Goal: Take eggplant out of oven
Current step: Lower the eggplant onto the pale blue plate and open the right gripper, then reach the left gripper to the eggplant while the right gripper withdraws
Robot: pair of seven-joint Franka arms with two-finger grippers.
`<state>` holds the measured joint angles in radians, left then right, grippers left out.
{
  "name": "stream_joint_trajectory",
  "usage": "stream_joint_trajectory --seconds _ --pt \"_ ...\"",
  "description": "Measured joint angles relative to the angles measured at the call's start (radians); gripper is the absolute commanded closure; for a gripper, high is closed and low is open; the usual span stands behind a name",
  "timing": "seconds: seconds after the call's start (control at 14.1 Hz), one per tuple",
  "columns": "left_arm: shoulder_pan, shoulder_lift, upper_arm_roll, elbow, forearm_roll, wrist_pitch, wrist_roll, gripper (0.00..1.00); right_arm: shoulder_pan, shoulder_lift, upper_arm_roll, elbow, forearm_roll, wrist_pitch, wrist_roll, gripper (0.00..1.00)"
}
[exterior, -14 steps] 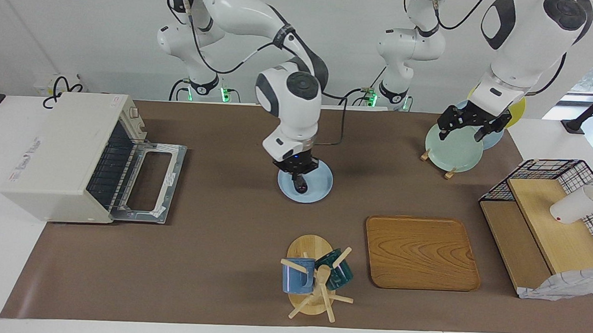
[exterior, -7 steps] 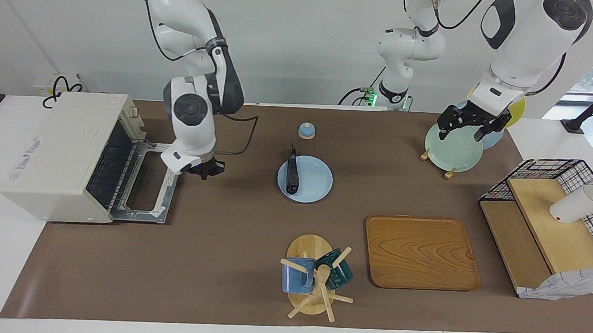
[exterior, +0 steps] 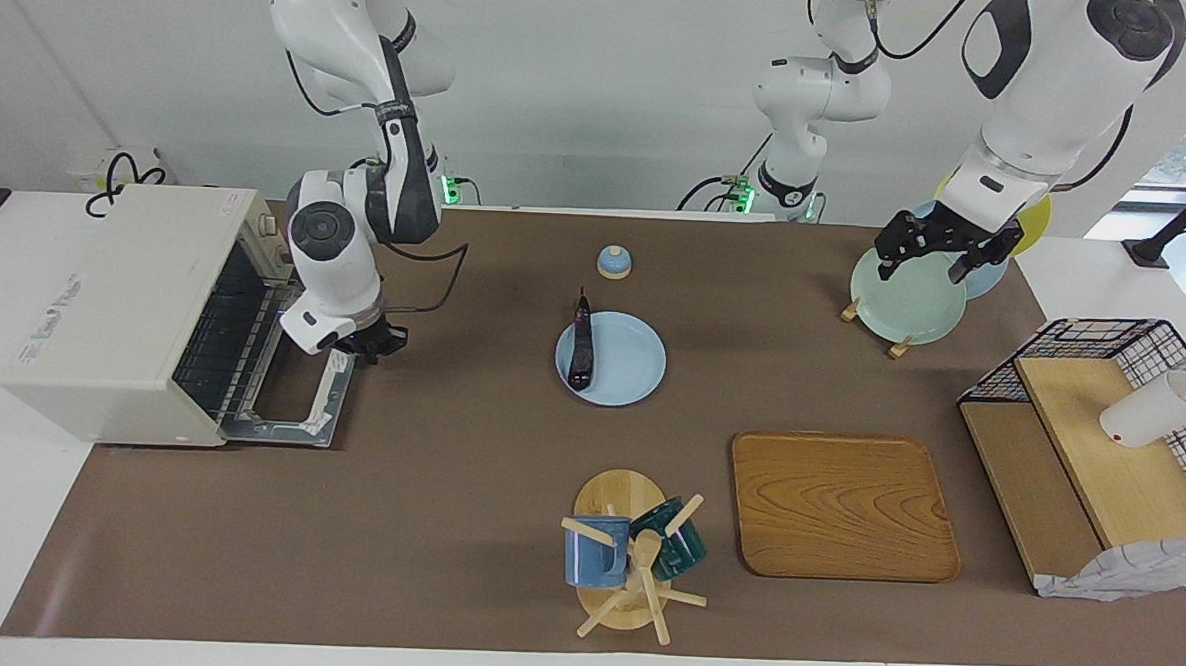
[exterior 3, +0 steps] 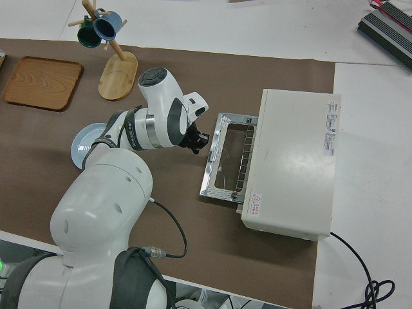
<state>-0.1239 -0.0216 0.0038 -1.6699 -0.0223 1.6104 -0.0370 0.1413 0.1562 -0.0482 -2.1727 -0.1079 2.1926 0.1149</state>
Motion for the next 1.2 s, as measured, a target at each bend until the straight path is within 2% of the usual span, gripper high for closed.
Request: stream_joint_trajectory --seconds 0.42,0.64,0.78,0.99,1.2 --pt "0.001 -0.006 0.003 0.0 0.0 -0.02 0.0 0.0 -0.034 -0.004 0.006 -0.032 -0.027 0.034 -0.067 1.0" --pt "-0.009 -0.027 -0.009 -0.024 -0.002 0.004 0.0 0.0 -0.029 -0.007 0.025 0.012 -0.084 -0.041 -0.101 1.0" --pt "-0.057 -0.042 -0.013 -0.073 -0.007 0.075 -0.029 0.0 -0.031 -0.025 0.027 0.077 -0.083 -0.155 -0.162 1.0" --pt "-0.188 -0.036 -0.02 -0.139 -0.051 0.189 -0.206 0.0 -0.075 -0.102 0.025 0.135 -0.083 -0.274 -0.261 1.0" --pt "-0.328 0.037 -0.023 -0.179 -0.111 0.32 -0.337 0.0 -0.181 -0.192 0.012 0.155 -0.088 -0.319 -0.404 1.0"
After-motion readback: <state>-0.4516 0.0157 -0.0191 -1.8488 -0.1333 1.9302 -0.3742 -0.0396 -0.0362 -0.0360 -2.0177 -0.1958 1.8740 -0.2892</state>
